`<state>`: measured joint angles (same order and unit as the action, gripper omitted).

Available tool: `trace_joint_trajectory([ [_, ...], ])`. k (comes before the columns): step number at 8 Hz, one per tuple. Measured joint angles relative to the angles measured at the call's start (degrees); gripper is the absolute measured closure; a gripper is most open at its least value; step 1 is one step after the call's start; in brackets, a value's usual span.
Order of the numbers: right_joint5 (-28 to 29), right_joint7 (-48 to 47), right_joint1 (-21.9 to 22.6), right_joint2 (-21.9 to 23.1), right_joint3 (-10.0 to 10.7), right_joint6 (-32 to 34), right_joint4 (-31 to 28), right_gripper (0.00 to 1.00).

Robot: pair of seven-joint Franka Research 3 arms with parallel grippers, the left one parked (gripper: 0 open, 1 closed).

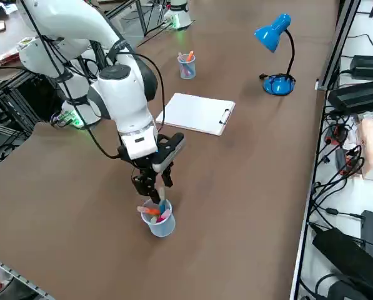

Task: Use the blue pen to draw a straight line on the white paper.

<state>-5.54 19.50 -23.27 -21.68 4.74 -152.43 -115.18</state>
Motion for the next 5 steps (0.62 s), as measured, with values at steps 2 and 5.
trace_joint_trajectory([
  [2,-0.1,0.0,-0.1,-0.3,0.2,-0.6,0.0,0.29],
  [5,-0.1,-0.3,-0.1,-0.5,0.2,-1.2,0.1,0.35],
])
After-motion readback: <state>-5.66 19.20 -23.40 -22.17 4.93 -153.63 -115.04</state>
